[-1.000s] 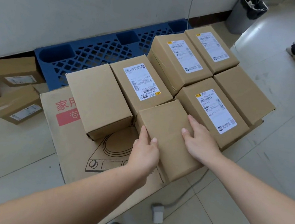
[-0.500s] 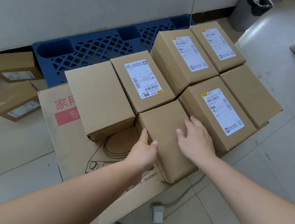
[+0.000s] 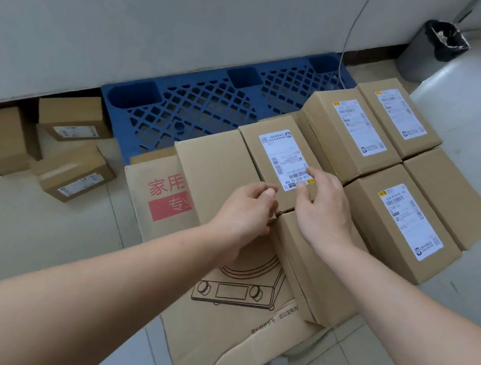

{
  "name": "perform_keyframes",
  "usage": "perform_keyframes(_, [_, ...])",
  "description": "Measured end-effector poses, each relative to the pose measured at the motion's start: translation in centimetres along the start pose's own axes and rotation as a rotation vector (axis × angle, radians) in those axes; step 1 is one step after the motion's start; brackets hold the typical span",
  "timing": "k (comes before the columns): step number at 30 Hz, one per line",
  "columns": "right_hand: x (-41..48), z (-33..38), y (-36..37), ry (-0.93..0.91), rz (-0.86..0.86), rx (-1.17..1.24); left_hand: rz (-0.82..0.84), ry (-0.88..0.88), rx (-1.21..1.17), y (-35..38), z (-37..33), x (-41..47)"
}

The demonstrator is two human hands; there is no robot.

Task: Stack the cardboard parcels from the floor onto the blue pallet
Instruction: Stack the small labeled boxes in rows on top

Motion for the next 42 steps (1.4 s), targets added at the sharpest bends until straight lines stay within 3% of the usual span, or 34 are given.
perform_keyframes(14, [1.7,19.9,11.3,-0.105,-0.061,0.189,-0.385,0.083,-0.018,-26.9,-2.2,-0.2])
perform_keyframes(25, [3.0,34.0,23.9,-0.217,0.102,0.207,-0.702,-0.129,-0.246,-45.9,4.2,0.4])
perform_keyframes(42, [8.5,36.3,44.4,-0.134,0.416,0.158,-0.774,-0.287,-0.288,-57.0,13.0,11.8])
Point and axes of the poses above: each hand's wrist, its own x-axis towards the middle knuckle, its own y-axis out of the palm, z = x × y, the point moved 8 cm from there along x, towards the middle knuckle, and after that the axes turned 4 degrees about x, right-handed, at the moved point
